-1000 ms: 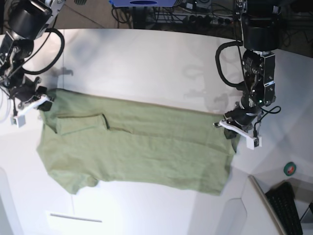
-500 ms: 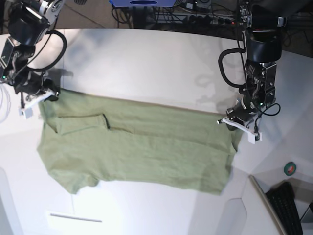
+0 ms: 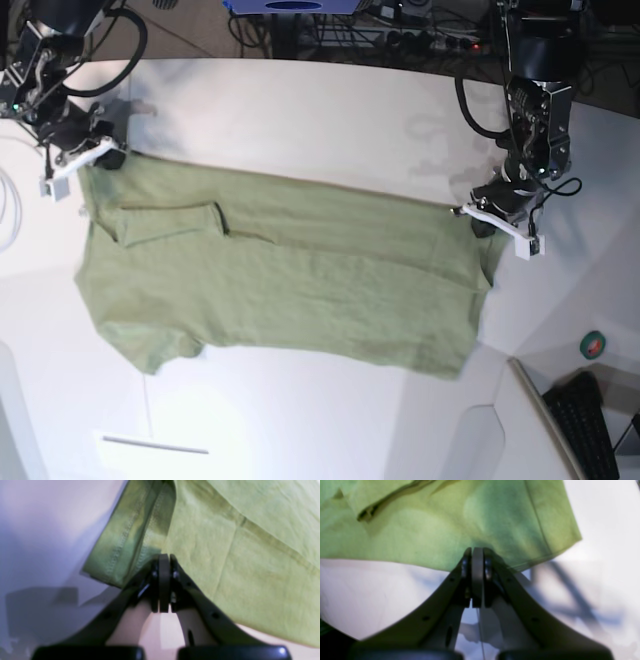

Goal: Layout the t-shirt on the table in an organized manner, then fold the t-shirt properly
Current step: 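Drag the t-shirt with both grippers away from the hem to straighten it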

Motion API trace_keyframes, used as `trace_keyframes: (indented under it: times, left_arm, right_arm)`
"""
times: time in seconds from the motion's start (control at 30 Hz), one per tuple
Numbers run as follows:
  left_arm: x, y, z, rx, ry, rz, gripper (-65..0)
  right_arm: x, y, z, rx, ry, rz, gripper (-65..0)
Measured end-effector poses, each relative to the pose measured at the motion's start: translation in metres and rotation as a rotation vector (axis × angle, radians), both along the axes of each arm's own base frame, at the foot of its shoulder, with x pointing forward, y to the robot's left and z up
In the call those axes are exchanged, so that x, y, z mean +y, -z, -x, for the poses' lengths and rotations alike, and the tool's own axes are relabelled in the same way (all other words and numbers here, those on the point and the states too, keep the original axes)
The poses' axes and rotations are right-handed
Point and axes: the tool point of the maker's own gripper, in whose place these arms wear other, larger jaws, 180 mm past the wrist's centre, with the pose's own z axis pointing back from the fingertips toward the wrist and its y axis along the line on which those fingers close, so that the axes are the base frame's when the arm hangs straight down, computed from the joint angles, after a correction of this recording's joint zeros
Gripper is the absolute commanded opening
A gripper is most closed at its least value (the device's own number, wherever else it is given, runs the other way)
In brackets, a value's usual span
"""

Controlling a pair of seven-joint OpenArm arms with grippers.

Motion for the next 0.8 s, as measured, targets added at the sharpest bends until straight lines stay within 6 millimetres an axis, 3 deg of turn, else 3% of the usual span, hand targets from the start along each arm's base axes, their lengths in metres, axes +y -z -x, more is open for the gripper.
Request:
trace_keyframes:
  times: [0.1,0.27,0.37,0.5,0.63,0.8]
  left_arm:
    - [0.0,-0.001,0.008,0.004,0.003,-0.005,-65.0]
    - [0.02,-0.006,0.028,0.019,-0.048,-0.018,-65.0]
    - [0.023,-0.019,0.027,-0.009,-0.043,-0.047,-65.0]
    - [0.013,-0.039,0.015,-0.065,-0.011,-0.047,-65.0]
    - [0.006,-0.041,0.015,-0.018,0.016,-0.035,-65.0]
    - [-0.001,-0.029,0.014,0.005,0.001,-0.005,-65.0]
  right_arm:
    - [0.0,0.0,0.015,0.028,-0.015,0.018,-65.0]
    - [-0.001,-0.001,0.034,0.066,-0.031,0.039,-65.0]
    - [-0.004,-0.005,0.037,0.078,-0.045,0.059,-65.0]
    - [-0.015,-0.025,0.026,0.05,-0.062,0.127,-65.0]
    - [-0.012,-0.039,0.014,0.013,-0.072,0.147,-65.0]
    - [-0.002,-0.024,0.002,0.022,-0.059,0.083,-65.0]
